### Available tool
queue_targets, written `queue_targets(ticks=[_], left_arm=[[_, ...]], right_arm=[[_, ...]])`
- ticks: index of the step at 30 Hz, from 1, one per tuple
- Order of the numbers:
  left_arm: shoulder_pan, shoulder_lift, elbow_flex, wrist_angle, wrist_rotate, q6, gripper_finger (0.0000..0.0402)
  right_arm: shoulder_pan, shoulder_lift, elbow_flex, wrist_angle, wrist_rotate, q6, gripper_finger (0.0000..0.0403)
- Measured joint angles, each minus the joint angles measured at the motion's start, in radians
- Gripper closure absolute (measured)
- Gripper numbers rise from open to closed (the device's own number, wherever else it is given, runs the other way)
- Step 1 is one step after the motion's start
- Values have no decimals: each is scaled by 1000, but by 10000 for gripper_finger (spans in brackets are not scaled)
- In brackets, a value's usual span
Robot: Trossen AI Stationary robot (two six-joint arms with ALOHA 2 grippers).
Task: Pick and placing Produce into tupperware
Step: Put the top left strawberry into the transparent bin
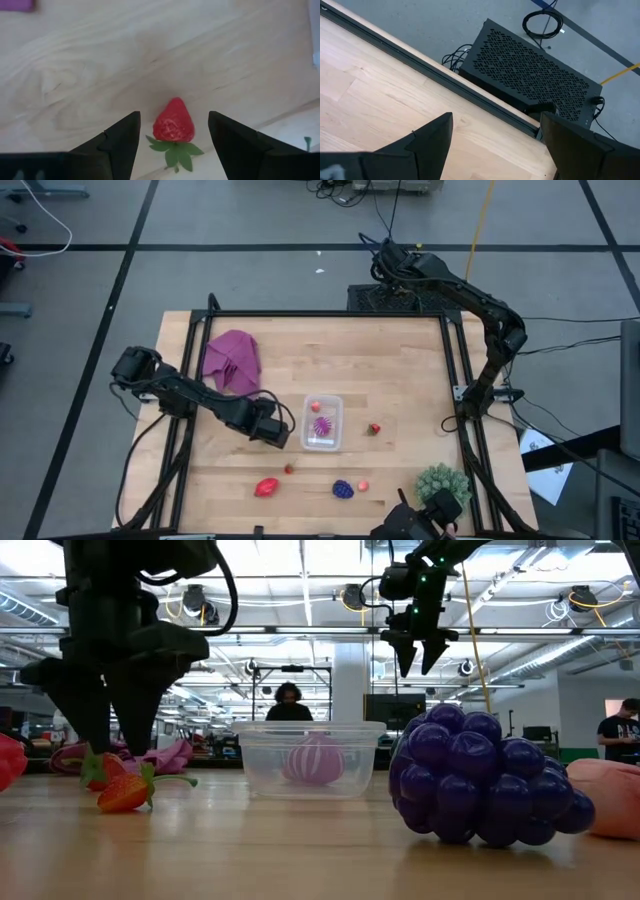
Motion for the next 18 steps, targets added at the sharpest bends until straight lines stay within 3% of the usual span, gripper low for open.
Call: queue_targets(ticks=[18], left_arm=[[-20, 59, 0, 29, 54, -29, 163]], right_arm=[[0, 0, 0, 0, -2, 0, 110]])
